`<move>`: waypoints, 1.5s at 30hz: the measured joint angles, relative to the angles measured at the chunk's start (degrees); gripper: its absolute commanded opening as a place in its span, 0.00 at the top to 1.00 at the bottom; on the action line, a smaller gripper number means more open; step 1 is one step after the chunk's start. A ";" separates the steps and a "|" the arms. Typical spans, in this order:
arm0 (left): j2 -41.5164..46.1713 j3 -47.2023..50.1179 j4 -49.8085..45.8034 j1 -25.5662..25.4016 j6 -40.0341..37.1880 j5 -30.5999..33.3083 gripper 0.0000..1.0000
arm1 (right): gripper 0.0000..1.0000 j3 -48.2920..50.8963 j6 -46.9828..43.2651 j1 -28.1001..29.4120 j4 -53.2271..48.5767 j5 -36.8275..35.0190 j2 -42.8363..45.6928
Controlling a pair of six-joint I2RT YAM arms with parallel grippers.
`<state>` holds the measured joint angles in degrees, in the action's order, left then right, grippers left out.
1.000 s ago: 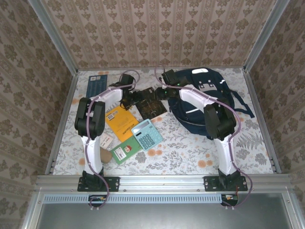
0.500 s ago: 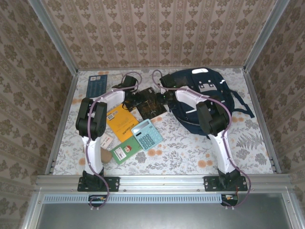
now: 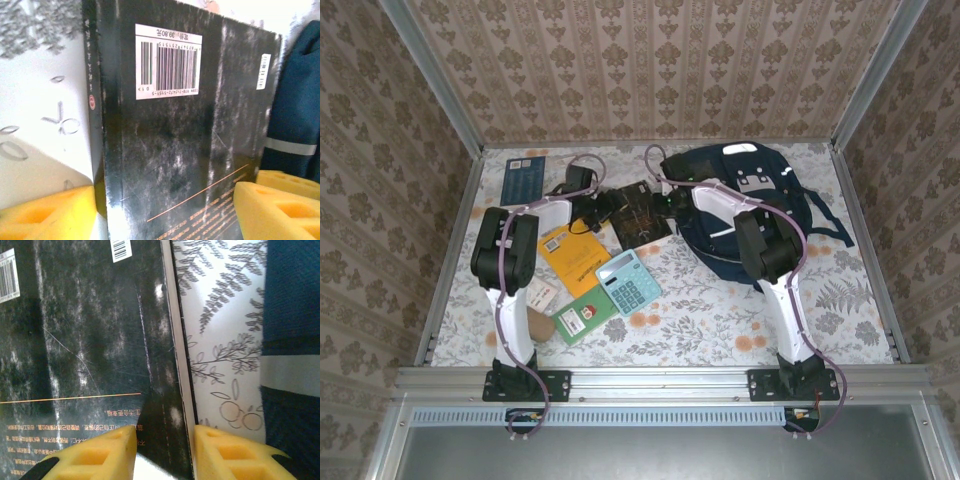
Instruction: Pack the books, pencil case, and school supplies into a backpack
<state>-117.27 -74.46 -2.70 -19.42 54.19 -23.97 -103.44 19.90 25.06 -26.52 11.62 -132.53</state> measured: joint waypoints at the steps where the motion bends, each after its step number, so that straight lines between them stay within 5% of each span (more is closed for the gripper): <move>1: -0.11 0.52 2.21 0.02 0.28 -0.44 0.29 | 0.66 -0.02 0.02 -0.15 -0.11 -0.15 0.00; 13: -3.41 2.45 22.40 0.35 2.36 -4.15 0.33 | 0.66 -0.50 1.51 -1.22 -2.10 -2.19 0.15; 33: -1.88 -5.57 -8.70 -2.29 -15.74 1.86 0.27 | 0.61 -0.35 1.99 0.98 -2.45 -6.86 1.31; 39: -1.88 -5.18 -7.45 -2.58 -15.41 0.76 0.30 | 0.62 -0.35 2.58 0.42 -2.45 -4.63 0.90; 45: -1.05 1.36 6.19 -0.68 -7.91 -5.66 0.34 | 0.63 -0.35 2.80 -0.72 -2.49 -3.28 0.87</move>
<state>-118.32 -73.10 3.49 -20.10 46.28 -29.63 -103.79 22.70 24.34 -29.02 8.34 -131.66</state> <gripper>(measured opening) 0.670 0.370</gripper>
